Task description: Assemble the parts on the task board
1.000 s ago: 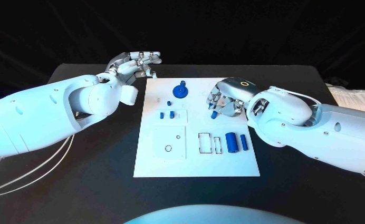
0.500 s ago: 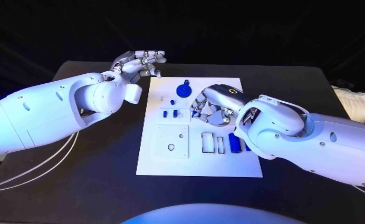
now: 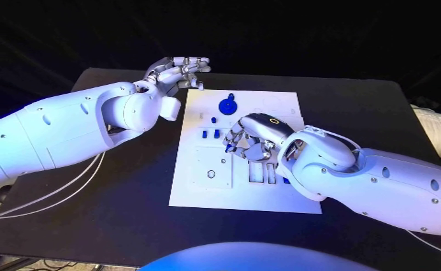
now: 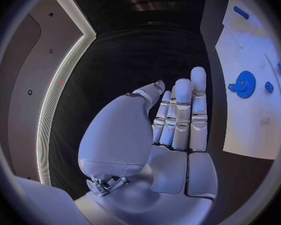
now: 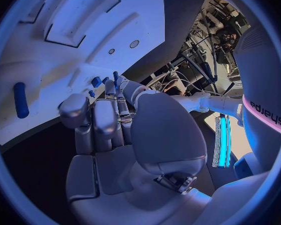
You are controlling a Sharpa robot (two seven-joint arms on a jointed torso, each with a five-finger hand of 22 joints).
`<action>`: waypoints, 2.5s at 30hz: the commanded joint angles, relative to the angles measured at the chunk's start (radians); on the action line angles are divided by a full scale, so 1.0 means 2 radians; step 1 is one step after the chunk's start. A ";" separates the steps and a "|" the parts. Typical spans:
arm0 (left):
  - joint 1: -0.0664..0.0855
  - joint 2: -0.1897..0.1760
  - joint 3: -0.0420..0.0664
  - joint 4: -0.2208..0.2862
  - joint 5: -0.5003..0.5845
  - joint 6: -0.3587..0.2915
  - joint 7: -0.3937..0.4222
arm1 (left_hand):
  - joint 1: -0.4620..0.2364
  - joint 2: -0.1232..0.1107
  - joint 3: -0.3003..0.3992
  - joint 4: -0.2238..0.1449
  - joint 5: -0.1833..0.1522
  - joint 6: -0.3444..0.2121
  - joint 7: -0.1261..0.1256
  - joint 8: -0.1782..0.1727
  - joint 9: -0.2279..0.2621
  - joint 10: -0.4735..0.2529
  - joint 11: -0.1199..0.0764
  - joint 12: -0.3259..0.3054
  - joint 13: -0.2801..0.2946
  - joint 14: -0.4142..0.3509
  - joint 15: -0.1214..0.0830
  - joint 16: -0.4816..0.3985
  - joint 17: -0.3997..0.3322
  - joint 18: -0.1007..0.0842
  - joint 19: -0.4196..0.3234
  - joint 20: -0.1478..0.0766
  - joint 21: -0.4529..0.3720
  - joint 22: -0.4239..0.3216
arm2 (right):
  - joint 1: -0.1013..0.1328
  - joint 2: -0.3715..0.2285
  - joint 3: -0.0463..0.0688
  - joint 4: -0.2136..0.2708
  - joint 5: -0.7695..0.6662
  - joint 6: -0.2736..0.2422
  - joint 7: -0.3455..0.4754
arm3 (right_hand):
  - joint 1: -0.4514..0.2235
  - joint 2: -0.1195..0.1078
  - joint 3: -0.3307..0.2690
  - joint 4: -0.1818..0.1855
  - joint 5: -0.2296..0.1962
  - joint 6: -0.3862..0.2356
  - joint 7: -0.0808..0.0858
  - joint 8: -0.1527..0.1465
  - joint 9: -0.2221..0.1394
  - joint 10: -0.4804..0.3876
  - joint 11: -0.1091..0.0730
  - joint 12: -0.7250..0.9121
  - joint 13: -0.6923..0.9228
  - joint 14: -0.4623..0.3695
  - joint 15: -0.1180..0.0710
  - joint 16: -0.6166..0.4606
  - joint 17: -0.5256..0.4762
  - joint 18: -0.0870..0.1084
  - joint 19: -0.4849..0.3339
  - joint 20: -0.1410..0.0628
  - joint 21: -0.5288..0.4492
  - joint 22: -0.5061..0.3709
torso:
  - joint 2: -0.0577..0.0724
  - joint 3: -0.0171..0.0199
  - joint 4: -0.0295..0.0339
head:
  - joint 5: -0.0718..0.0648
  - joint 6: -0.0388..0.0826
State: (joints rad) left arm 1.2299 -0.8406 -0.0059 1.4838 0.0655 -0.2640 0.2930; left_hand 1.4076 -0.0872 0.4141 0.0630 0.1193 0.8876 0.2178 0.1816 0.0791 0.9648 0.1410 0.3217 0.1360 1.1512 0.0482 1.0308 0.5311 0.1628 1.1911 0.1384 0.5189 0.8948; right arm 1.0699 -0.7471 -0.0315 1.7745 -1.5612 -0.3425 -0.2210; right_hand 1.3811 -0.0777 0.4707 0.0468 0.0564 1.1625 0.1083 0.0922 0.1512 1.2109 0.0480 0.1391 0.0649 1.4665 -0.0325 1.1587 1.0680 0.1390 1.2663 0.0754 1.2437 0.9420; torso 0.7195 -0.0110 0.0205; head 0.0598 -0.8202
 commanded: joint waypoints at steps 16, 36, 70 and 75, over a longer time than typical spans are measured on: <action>0.000 0.004 0.000 0.000 -0.004 0.012 0.001 | -0.004 0.000 -0.004 0.000 0.002 -0.003 0.000 0.003 -0.001 -0.003 0.000 0.002 0.001 -0.004 0.000 -0.001 -0.001 0.009 -0.001 0.002 -0.002 -0.001 | -0.010 0.022 -0.001 -0.028 -0.019 0.026 0.011 | 0.000 0.002 0.000 -0.002 0.004 -0.002 0.005 0.003 0.001 -0.001 0.005 -0.004 0.000 0.016 0.005 0.002 -0.001 -0.009 0.001 0.002 0.002 -0.001 | 0.000 0.0004 0.0002 | 0.011 -0.006; 0.000 0.007 0.000 -0.003 -0.005 0.013 0.000 | -0.004 0.000 -0.004 -0.001 0.002 -0.004 0.000 0.004 -0.001 -0.003 0.000 0.003 0.001 -0.004 0.000 -0.001 -0.001 0.009 -0.001 0.002 -0.002 -0.001 | -0.013 0.032 -0.003 -0.039 -0.025 0.061 0.008 | -0.001 0.002 -0.001 -0.003 0.005 -0.003 0.006 0.002 0.002 -0.002 0.006 -0.005 0.000 0.016 0.005 0.002 -0.002 -0.009 0.000 0.003 0.002 -0.002 | 0.000 0.0005 -0.0002 | 0.012 -0.010; 0.000 0.009 -0.001 -0.004 -0.006 0.014 -0.001 | -0.004 0.000 -0.005 -0.001 0.002 -0.006 0.001 0.006 -0.001 -0.006 0.000 0.006 0.001 -0.005 0.000 -0.001 -0.002 0.009 -0.001 0.003 -0.003 -0.002 | -0.015 0.046 -0.008 -0.054 -0.055 0.093 -0.019 | -0.038 -0.028 -0.053 0.015 0.035 -0.047 0.023 -0.014 -0.007 -0.045 0.022 -0.022 0.000 0.009 0.019 -0.006 -0.014 -0.004 -0.016 0.015 -0.012 -0.026 | 0.000 0.0003 -0.0001 | 0.013 -0.015; 0.000 0.009 -0.001 -0.005 -0.006 0.014 -0.001 | -0.005 0.000 -0.006 0.000 0.002 -0.006 0.001 0.007 -0.001 -0.006 0.000 0.006 0.001 -0.005 0.001 -0.001 -0.002 0.009 -0.001 0.003 -0.003 -0.002 | -0.015 0.045 -0.008 -0.053 -0.054 0.059 -0.014 | -0.035 -0.028 -0.076 0.016 0.035 -0.072 0.029 -0.015 -0.014 -0.078 0.028 -0.023 0.000 -0.002 0.024 -0.027 -0.040 0.003 -0.041 0.020 -0.037 -0.068 | 0.000 0.0005 -0.0005 | 0.013 -0.014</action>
State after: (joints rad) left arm 1.2292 -0.8251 -0.0081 1.4732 0.0579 -0.2540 0.2868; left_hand 1.4077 -0.0871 0.4075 0.0642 0.1193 0.8806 0.2215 0.1897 0.0792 0.9575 0.1410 0.3289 0.1370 1.1475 0.0520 1.0309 0.5286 0.1628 1.1899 0.1396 0.5189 0.8920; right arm 1.0455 -0.6548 -0.0420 1.6781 -1.6546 -0.2022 -0.2272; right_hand 1.3107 -0.1317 0.3234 0.0794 0.1201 1.0238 0.1648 0.0653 0.1254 1.0772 0.0869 0.0880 0.0611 1.4621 0.0116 1.1119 0.9983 0.1392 1.1928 0.1148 1.1775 0.8204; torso 0.7196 -0.0104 0.0198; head 0.0857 -0.8493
